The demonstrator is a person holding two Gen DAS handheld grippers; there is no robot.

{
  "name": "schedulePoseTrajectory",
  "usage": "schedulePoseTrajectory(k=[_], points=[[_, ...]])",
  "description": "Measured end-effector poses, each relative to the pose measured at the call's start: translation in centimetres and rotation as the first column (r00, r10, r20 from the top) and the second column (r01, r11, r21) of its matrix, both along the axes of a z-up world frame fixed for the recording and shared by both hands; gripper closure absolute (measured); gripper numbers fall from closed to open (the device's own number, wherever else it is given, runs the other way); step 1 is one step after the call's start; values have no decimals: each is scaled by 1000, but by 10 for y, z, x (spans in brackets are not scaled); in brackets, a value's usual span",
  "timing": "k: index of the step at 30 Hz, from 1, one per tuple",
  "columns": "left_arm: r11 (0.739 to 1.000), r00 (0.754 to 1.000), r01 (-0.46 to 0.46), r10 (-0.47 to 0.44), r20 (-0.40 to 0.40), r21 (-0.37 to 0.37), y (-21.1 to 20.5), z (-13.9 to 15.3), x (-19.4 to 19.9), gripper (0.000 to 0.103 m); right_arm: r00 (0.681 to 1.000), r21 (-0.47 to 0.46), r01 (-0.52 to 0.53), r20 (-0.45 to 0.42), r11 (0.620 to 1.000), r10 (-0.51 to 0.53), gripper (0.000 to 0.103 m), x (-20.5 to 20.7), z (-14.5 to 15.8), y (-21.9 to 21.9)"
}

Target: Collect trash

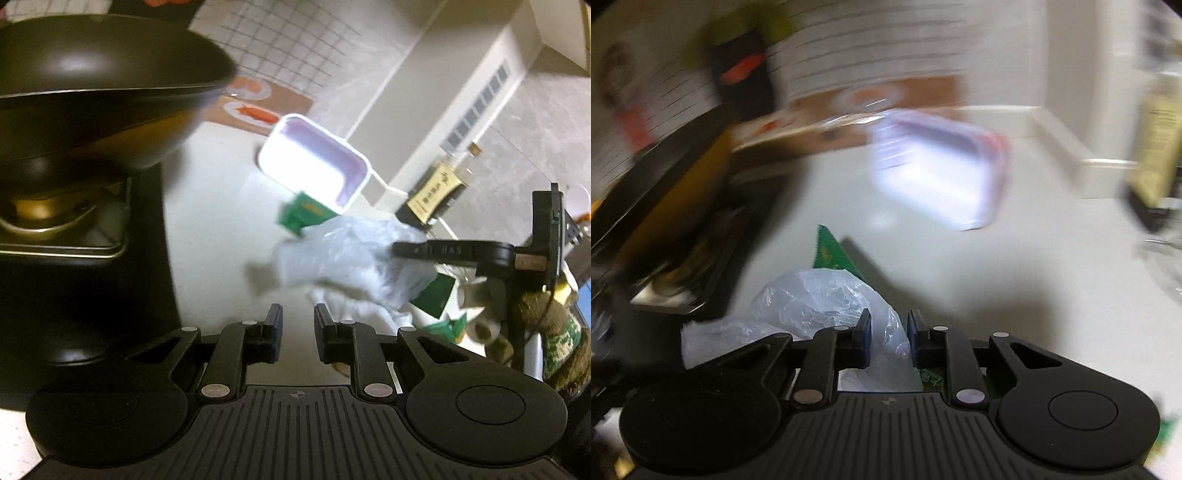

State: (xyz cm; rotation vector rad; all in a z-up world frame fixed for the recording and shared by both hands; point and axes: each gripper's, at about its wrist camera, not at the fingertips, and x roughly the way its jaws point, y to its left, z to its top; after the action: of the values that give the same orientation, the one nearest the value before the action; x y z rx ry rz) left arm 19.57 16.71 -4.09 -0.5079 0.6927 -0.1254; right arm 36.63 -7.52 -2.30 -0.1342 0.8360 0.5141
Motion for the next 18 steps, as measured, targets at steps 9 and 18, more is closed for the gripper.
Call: schedulePoseTrajectory(k=[9,18], points=[[969,972,229,-233,35,89,-61,5,7,82,991,51,79,104,996,-84,50,-43,33,-61],[984,989,143,-138,-56,110,-60,-10,12,82,998,184,1,-65,983,12,41,-97,-19,-47]])
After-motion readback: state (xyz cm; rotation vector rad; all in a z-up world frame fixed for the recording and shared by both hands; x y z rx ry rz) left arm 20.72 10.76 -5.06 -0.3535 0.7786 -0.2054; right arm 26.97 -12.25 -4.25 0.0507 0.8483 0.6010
